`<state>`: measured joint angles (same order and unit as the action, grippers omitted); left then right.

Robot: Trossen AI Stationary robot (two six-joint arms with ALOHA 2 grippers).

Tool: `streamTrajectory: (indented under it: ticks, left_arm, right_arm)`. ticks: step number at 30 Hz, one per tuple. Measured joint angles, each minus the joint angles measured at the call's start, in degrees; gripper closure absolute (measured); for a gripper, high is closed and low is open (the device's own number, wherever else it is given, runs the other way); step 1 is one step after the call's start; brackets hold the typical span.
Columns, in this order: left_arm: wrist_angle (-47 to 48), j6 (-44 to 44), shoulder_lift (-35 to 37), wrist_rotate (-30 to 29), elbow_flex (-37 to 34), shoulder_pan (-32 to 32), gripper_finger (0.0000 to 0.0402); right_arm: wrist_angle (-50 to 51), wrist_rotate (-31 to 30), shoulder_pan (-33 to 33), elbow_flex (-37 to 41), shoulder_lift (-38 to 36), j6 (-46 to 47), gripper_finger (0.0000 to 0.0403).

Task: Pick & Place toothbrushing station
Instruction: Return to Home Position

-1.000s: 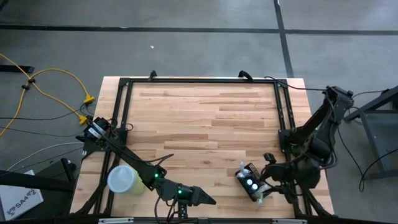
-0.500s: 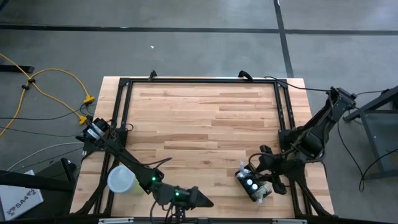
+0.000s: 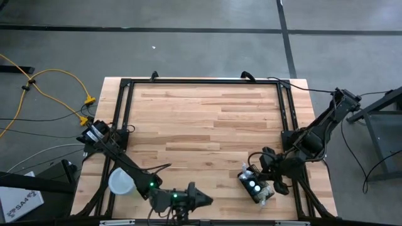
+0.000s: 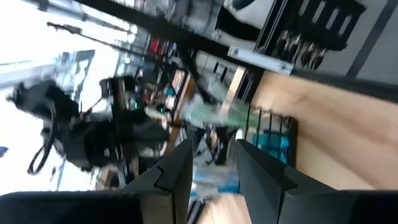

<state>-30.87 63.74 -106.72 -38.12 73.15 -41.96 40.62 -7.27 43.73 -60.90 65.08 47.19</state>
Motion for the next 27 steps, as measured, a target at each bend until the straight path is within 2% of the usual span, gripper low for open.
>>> streamTrajectory:
  ticks: [3,11,14,16,21,27]
  left_arm:
    - [0.0,-1.5,0.0,-2.4,-0.8,0.8,0.0286]
    - [-0.3,-3.9,0.1,-5.7,-2.1,3.3,0.0286]
    - [-2.3,-9.9,0.8,-6.2,-2.1,4.1,0.0286]
    - [-3.2,-12.3,1.6,-8.8,-2.1,4.4,0.0286]
    - [-3.0,-13.2,2.1,-14.9,-2.1,4.3,0.0286]
    - [-2.9,-13.9,2.1,-18.1,-2.1,3.9,0.0286]
  right_arm:
    - [0.7,-0.1,-0.1,0.0,0.0,0.9,0.0397]
    - [1.1,-2.7,-0.7,0.0,-0.4,1.1,0.0400]
    - [0.8,-3.1,-1.5,0.0,-2.4,1.1,0.0400]
    - [0.7,-4.0,-1.9,0.0,-3.9,1.0,0.0401]
    - [0.7,-8.4,-2.2,0.0,-8.3,-0.2,0.0400]
    - [0.5,-11.9,-2.2,0.0,-11.7,-2.3,0.0400]
